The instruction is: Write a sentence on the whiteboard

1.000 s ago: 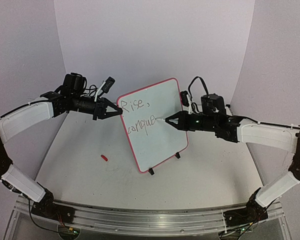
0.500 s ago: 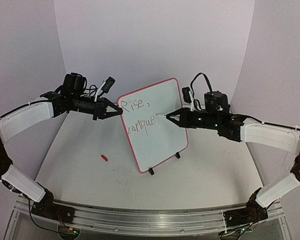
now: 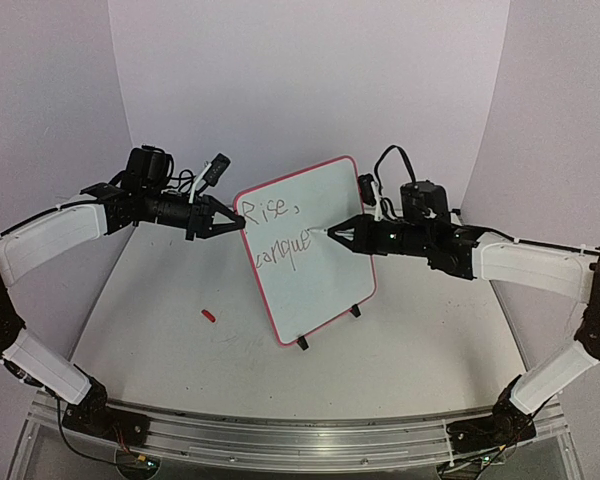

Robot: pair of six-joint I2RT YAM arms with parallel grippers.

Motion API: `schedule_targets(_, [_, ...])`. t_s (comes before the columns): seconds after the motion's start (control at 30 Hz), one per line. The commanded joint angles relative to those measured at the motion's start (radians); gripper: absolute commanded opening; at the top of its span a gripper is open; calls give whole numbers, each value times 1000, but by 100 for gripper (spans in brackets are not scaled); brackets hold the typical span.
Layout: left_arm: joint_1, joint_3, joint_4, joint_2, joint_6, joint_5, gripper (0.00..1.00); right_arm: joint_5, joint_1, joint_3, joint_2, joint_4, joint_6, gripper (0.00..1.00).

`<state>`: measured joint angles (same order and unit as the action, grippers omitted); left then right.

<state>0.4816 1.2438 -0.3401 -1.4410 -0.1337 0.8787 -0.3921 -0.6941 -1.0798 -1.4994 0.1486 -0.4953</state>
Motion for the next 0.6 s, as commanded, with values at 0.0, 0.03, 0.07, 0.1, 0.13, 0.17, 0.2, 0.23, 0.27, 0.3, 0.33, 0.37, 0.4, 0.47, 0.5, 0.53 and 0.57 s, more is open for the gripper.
schedule_targets(0.0, [40, -18, -157, -35, -60, -3, 0, 57, 5, -30, 8, 22, -1, 0])
schedule_targets(0.03, [40, -18, -157, -36, -60, -4, 0, 71, 5, -26, 15, 22, 0, 0])
schedule_targets(0.07, [40, -18, -157, -36, -60, -4, 0, 81, 5, -22, 24, 22, 1, 0])
schedule_targets(0.1, [40, -18, -158, -36, -60, -4, 0, 86, 6, -18, 29, 22, 0, 0])
schedule_targets(0.13, [40, -18, -157, -36, -60, -3, 0, 88, 6, -17, 33, 21, 0, 0])
schedule_targets(0.17, [40, -18, -157, -36, -61, -3, 0, 86, 6, -15, 34, 19, -1, 0])
schedule_targets(0.2, [40, -18, -157, -37, -60, -3, 0, 83, 6, -13, 34, 18, -3, 0])
schedule_targets(0.23, [40, -18, -157, -36, -60, -2, 0, 80, 6, -10, 33, 16, -5, 0])
schedule_targets(0.27, [40, -18, -157, -36, -60, -3, 0, 78, 6, -5, 32, 16, -8, 0])
schedule_targets(0.3, [40, -18, -158, -35, -60, -3, 0, 75, 6, 1, 31, 15, -10, 0])
schedule_targets(0.33, [40, -18, -158, -34, -60, -3, 0, 73, 6, 8, 31, 14, -12, 0])
schedule_targets(0.37, [41, -18, -157, -34, -60, -3, 0, 70, 6, 14, 31, 13, -14, 0])
schedule_targets(0.4, [40, -18, -157, -34, -60, -3, 0, 66, 6, 20, 30, 11, -17, 0])
schedule_targets(0.47, [40, -18, -158, -35, -60, -2, 0, 61, 6, 34, 32, 6, -21, 0])
schedule_targets(0.5, [41, -18, -157, -35, -60, -1, 0, 62, 6, 42, 35, 4, -25, 0])
schedule_targets(0.53, [41, -18, -157, -35, -60, -1, 0, 63, 6, 55, 40, 3, -29, 0])
schedule_targets(0.57, [41, -18, -157, -35, -60, -2, 0, 65, 6, 65, 44, 3, -32, 0])
